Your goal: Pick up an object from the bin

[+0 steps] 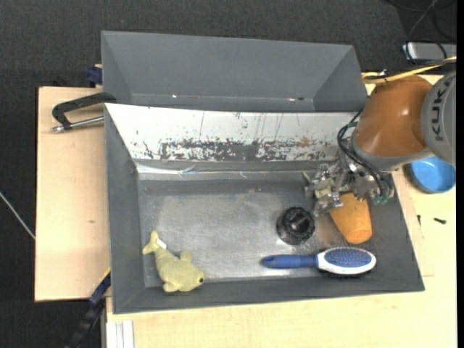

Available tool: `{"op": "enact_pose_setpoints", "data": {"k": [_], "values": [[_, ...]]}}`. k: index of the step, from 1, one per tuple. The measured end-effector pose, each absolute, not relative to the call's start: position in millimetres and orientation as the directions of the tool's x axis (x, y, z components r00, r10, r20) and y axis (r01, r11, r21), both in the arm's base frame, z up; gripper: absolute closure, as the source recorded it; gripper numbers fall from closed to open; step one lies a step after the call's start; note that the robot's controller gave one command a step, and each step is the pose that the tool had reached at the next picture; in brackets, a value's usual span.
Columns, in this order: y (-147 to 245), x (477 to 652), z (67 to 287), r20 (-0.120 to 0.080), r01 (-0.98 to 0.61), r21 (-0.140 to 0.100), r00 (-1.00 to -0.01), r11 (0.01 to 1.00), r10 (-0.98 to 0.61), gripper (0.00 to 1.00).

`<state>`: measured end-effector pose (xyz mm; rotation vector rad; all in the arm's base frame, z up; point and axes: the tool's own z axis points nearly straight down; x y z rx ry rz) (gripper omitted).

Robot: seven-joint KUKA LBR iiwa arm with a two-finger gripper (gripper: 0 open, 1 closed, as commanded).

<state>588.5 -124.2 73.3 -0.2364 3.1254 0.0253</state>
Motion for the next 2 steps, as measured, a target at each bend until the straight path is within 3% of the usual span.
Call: {"op": "enact_pose_setpoints", "data": {"k": [1,2], "values": [[-123.4,591.7,126.3,-0.013,-0.152,-0.003,-0.988,0.988,-0.152,1.0],[-123.2,594.0,158.4,-0.01,-0.15,-0.002,-0.989,0.989,-0.15,1.0]]}}
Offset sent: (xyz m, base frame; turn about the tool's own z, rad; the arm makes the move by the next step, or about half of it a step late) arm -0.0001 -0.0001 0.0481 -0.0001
